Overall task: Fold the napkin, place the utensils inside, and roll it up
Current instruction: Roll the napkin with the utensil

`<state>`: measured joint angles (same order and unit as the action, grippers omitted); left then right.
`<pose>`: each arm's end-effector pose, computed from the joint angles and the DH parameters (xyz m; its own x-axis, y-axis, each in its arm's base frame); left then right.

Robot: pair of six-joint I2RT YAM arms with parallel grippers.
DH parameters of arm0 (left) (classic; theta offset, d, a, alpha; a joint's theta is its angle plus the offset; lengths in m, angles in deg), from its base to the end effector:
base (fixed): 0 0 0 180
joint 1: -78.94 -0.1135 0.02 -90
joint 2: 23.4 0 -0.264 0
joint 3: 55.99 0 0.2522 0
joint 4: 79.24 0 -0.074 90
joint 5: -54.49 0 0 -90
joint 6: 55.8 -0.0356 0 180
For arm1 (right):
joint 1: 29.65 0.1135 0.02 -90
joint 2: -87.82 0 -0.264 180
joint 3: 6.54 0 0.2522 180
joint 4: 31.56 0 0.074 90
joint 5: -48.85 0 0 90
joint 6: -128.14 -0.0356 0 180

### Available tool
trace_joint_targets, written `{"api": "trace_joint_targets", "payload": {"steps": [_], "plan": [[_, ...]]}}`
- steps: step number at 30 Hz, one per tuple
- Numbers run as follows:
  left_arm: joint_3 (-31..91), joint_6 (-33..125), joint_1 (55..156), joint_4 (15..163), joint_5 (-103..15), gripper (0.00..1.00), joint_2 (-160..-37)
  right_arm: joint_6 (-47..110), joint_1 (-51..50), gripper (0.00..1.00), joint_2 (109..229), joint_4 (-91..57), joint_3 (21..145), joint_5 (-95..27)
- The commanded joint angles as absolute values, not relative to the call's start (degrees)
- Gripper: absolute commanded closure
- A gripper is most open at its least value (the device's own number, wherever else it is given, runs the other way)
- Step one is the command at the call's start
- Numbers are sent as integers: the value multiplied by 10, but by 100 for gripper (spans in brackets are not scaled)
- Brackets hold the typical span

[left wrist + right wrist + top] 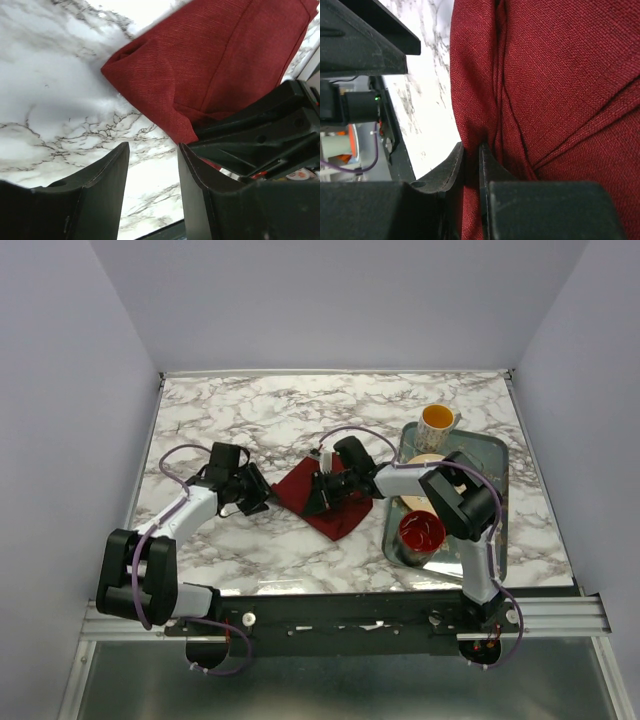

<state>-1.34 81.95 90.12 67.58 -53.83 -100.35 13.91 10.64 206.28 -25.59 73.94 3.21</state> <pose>0.2478 -0.0604 0.1862 -0.8091 -0.5564 -0.1893 -0.3571 0.7212 -0.5936 0.3014 0.2881 0.1214 -0.8301 -0.3190 -0.4574 -0.5545 0.3847 0.7380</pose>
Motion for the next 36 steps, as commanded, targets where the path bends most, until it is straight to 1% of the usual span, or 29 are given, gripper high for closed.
{"api": "trace_joint_targets", "payload": {"steps": [1, 3, 7, 11, 12, 13, 14, 16, 18, 20, 24, 28, 31, 35, 36], "plan": [[25, 757, 933, 669, -486, 48, -1006, 154, 99, 99, 2093, -270, 723, 89], [37, 720, 949, 656, -448, 48, -993, 183, 98, 99, 2093, -242, 730, 79], [61, 692, 968, 613, -446, 49, -1006, 200, 98, 99, 2088, -236, 724, 75], [55, 740, 970, 599, -461, 48, -1029, 208, 98, 99, 2084, -235, 721, 51], [52, 760, 970, 600, -464, 46, -1032, 208, 99, 99, 2082, -235, 721, 41], [47, 778, 970, 600, -468, 39, -1035, 209, 99, 99, 2081, -235, 721, 37], [48, 813, 970, 597, -469, 36, -1042, 208, 98, 99, 2080, -235, 721, 34], [44, 846, 970, 594, -475, 35, -1049, 212, 99, 99, 2077, -235, 723, 26], [43, 887, 971, 597, -479, 30, -1061, 217, 99, 100, 2077, -232, 724, 20], [40, 911, 971, 612, -481, 28, -1072, 221, 98, 99, 2080, -224, 735, 17], [54, 944, 971, 623, -475, 28, -1102, 229, 101, 100, 2086, -218, 747, 17], [59, 959, 971, 622, -459, 30, -1121, 242, 104, 99, 2094, -210, 765, 12], [28, 976, 963, 616, -419, 30, -1087, 253, 113, 100, 2108, -202, 792, 5], [-15, 958, 914, 603, -391, 30, -986, 274, 131, 99, 2132, -181, 850, -3], [-20, 951, 889, 598, -390, 30, -972, 280, 136, 99, 2139, -154, 867, -6]]}}
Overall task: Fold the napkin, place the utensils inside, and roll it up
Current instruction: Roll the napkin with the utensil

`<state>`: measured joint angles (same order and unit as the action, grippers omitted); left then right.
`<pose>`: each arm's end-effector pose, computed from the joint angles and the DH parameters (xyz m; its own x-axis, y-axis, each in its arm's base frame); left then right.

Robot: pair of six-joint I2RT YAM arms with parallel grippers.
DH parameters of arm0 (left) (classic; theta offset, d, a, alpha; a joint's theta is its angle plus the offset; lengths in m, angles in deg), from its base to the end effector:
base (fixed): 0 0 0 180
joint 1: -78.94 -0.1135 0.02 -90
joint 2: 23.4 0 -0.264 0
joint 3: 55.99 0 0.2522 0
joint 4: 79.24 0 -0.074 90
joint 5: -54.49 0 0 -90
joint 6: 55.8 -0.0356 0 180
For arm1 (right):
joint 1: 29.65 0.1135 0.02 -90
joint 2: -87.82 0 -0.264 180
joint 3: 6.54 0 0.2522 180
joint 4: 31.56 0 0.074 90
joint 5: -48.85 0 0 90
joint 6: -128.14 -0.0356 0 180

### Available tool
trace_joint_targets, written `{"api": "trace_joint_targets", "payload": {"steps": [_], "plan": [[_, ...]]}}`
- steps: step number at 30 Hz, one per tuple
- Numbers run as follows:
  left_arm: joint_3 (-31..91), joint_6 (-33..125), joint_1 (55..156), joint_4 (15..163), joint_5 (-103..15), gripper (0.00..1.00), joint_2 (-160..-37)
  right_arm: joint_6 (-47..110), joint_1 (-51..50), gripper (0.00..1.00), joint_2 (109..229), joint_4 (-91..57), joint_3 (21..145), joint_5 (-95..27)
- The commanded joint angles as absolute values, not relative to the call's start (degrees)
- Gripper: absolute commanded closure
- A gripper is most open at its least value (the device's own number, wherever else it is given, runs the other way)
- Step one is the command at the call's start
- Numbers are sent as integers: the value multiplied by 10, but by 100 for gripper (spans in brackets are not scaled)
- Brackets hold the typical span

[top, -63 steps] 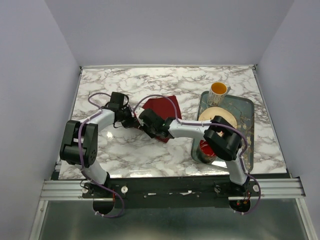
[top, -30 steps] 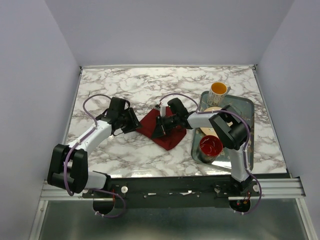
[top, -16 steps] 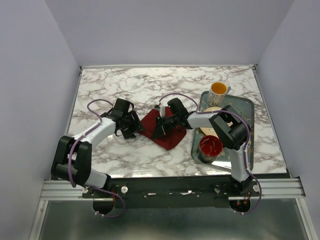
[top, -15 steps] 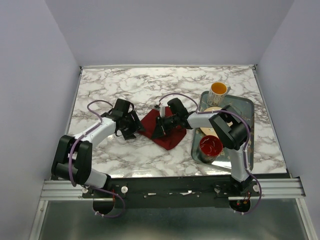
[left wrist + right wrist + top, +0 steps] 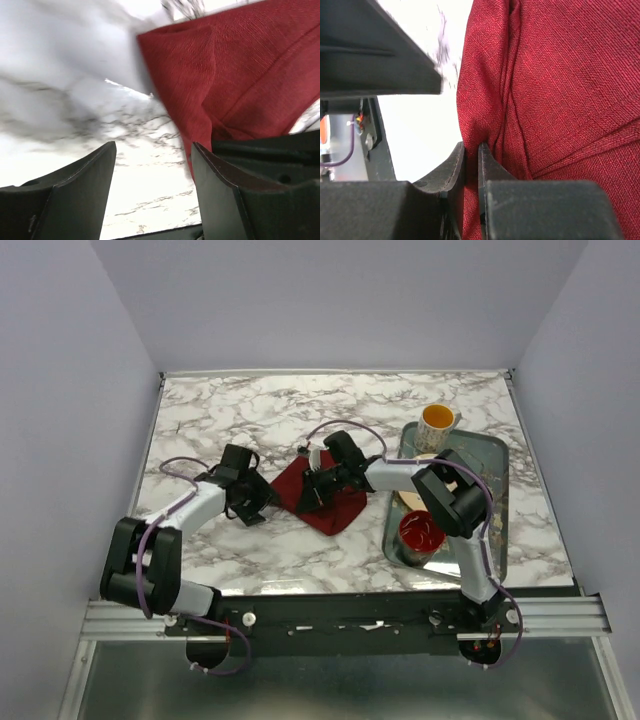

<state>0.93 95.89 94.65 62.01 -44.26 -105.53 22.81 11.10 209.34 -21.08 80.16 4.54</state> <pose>0.2488 -0.0756 0.1695 -0.7024 -0.7063 -0.0879 -0.6041 0.6568 -0.4513 0.3126 0.3030 0.1243 -0.7407 -0.3944 -0.5439 -0.6651 0.3162 0.6765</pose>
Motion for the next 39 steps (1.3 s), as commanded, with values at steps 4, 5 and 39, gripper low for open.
{"api": "trace_joint_targets", "payload": {"steps": [4, 5, 39], "plan": [[-53, 932, 848, 582, -396, 30, -912, 312, 164, 99, 2167, -98, 950, -21], [-57, 930, 847, 584, -401, 30, -898, 315, 167, 99, 2167, -91, 966, -25], [141, 802, 882, 664, -491, 100, -1276, 299, 175, 99, 2037, -130, 781, -83]]}}
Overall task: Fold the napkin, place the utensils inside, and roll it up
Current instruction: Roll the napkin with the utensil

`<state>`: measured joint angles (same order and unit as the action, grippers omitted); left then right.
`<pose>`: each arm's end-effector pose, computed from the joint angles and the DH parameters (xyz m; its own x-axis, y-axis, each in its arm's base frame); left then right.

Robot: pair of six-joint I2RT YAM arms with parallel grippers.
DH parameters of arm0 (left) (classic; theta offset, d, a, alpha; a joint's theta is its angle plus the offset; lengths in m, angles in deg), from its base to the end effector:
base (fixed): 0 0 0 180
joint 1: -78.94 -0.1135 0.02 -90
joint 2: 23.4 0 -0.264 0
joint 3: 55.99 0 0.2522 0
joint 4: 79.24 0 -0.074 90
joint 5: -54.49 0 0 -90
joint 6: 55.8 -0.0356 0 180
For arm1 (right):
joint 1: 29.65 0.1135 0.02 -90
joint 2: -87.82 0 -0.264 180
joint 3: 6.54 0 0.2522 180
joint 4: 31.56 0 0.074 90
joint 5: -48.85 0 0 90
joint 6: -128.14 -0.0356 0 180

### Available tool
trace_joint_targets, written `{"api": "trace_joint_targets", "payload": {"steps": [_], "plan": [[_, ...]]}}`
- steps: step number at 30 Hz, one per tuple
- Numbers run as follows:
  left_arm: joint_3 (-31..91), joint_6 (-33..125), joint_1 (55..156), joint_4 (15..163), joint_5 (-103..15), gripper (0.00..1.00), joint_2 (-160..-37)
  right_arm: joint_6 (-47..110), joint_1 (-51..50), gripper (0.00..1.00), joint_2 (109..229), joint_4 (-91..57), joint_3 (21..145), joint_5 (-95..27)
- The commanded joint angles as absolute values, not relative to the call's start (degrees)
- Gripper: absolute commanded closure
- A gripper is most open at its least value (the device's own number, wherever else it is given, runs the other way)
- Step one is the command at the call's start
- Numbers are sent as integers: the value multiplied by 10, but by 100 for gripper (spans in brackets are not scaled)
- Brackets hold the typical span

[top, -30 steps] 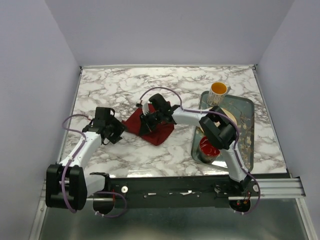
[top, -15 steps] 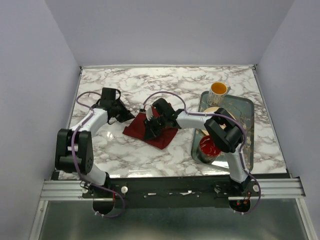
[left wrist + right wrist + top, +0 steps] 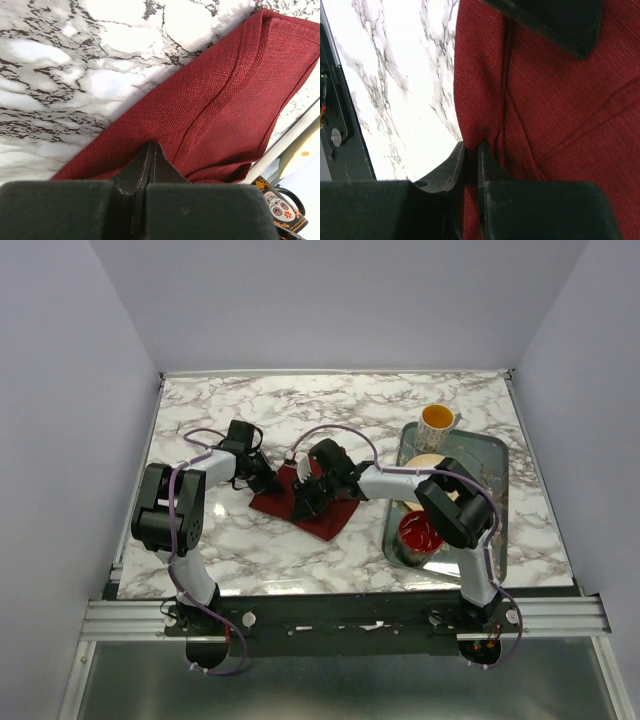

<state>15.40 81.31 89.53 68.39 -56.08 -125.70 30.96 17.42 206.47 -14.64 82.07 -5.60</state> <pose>0.3328 -0.0749 0.1460 -0.8374 -0.5413 -0.0761 -0.4205 0.7269 -0.5430 0.2812 0.3327 0.1437 -0.6021 -0.4980 -0.6240 -0.7970 0.3284 0.5069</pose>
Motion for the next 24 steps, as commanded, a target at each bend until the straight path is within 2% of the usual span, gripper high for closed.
{"api": "trace_joint_targets", "payload": {"steps": [1, 7, 17, 19, 20, 23, 24], "plan": [[138, 802, 880, 665, -490, 100, -1277, 296, 175, 99, 2033, -132, 773, -86], [129, 805, 874, 671, -483, 100, -1272, 282, 173, 99, 2020, -155, 731, -86], [159, 763, 874, 649, -488, 100, -1246, 291, 164, 99, 2078, -154, 781, -35], [164, 753, 873, 640, -481, 94, -1228, 288, 161, 99, 2086, -154, 784, -29], [165, 744, 874, 640, -471, 83, -1202, 289, 160, 100, 2087, -155, 783, -29], [167, 731, 876, 621, -446, 64, -1147, 281, 159, 99, 2084, -166, 769, -21], [167, 724, 876, 611, -439, 61, -1133, 277, 158, 99, 2084, -173, 766, -17]]}}
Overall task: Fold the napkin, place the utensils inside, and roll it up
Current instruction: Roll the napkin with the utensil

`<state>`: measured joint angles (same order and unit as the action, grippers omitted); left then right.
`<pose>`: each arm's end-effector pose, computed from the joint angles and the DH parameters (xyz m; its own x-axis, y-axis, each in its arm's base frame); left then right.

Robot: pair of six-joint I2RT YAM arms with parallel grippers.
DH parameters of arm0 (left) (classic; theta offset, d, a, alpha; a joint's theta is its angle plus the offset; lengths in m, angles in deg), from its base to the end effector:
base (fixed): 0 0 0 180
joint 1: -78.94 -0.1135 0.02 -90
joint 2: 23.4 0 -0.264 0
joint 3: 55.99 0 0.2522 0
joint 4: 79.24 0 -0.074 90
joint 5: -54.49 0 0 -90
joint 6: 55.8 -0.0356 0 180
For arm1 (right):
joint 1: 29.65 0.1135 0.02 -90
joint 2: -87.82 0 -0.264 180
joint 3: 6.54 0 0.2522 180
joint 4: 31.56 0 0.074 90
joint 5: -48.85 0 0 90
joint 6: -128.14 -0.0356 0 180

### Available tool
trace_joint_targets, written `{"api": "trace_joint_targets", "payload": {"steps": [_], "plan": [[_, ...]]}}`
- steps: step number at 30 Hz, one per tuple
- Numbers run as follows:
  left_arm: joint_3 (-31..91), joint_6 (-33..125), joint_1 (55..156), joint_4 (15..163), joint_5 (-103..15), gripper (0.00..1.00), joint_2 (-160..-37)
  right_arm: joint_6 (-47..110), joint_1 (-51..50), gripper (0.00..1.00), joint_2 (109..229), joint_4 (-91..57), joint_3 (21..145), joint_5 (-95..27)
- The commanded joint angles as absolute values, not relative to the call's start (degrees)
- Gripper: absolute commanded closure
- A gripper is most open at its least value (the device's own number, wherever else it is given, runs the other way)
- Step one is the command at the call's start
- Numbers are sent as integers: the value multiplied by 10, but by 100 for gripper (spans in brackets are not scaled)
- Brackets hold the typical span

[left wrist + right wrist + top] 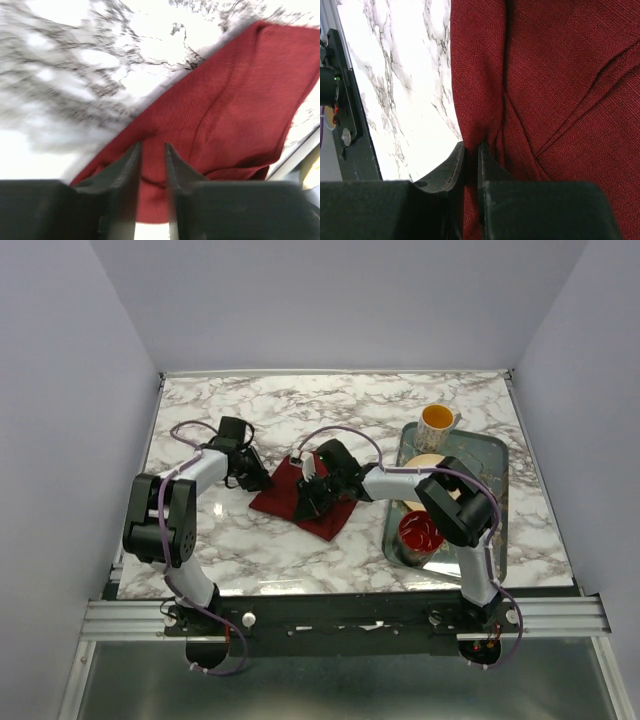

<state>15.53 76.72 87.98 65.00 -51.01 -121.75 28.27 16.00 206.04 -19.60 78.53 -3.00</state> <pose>0.3276 -0.0618 0.1647 -0.8306 -0.5273 -0.1790 -0.3914 0.7814 -0.4860 0.2834 0.3214 0.1359 -0.6365 -0.4583 -0.6203 -0.7694 0.3213 0.5521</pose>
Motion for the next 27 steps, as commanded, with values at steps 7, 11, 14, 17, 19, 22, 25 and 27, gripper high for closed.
{"api": "trace_joint_targets", "payload": {"steps": [7, 11, 14, 17, 19, 22, 25, 27], "plan": [[103, 749, 894, 559, -439, 49, -1020, 241, 153, 99, 2098, -232, 740, 12], [24, 808, 951, 554, -434, 50, -965, 234, 143, 99, 2099, -244, 736, 22], [-9, 855, 966, 558, -428, 49, -950, 234, 139, 99, 2100, -244, 736, 26], [-25, 894, 970, 576, -442, 49, -950, 235, 139, 100, 2101, -244, 735, 27], [-22, 923, 974, 576, -434, 47, -959, 235, 139, 99, 2101, -244, 735, 26], [-23, 959, 974, 596, -434, 40, -981, 237, 139, 99, 2103, -244, 738, 24], [-21, 984, 976, 626, -456, 31, -1008, 236, 139, 100, 2109, -242, 745, 27], [-23, 996, 977, 630, -468, 25, -1030, 236, 139, 100, 2108, -241, 746, 28]]}}
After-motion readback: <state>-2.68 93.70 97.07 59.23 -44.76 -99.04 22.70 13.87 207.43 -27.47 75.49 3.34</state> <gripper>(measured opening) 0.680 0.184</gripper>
